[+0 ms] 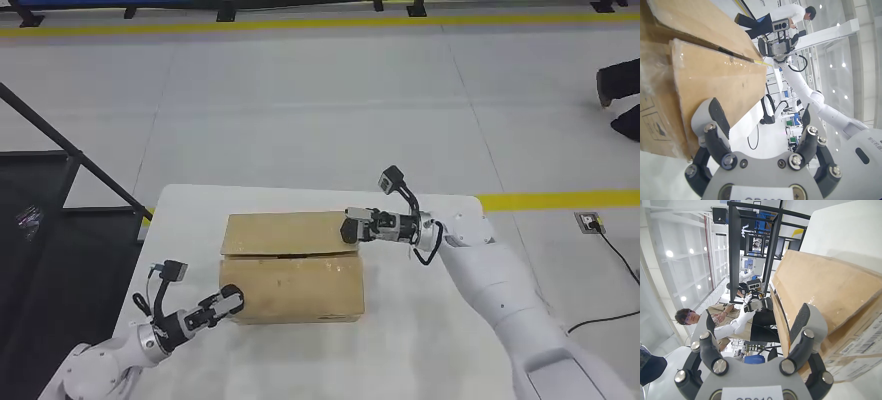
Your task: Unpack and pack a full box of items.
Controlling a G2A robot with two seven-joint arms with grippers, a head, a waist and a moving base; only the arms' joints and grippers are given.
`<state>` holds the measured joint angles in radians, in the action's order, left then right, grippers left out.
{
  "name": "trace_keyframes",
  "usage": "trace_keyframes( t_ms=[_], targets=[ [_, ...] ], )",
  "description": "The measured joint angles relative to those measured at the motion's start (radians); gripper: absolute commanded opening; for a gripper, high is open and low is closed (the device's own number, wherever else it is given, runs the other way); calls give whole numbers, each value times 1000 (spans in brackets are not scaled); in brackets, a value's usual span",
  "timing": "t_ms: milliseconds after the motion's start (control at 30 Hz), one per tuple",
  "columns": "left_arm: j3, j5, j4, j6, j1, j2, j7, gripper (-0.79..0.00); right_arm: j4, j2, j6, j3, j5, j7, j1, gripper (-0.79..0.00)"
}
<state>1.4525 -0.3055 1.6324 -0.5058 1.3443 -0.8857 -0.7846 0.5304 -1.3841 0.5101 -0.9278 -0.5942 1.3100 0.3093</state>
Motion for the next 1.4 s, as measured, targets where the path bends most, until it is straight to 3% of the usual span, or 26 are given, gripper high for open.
trace_keyframes(
  t_ms=[333, 667, 900, 1267, 1400],
  targets=[
    [-77, 57, -18, 61, -73, -20, 75, 0, 49, -13, -46, 20, 4, 43, 19, 0],
    [-93, 51, -28, 36, -92, -31, 98, 0, 74, -8, -60, 20, 53, 30, 52, 0],
    [-11, -17, 0, -15, -35, -24, 88, 0, 82, -5, -59, 14, 68, 16, 71, 0],
    [233, -141, -35, -73, 111, -10, 148, 0, 98, -2, -34, 7, 96, 1, 79, 0],
    [250, -144, -43, -77, 125, -9, 151, 0, 98, -2, -35, 7, 96, 1, 79, 0]
  ],
)
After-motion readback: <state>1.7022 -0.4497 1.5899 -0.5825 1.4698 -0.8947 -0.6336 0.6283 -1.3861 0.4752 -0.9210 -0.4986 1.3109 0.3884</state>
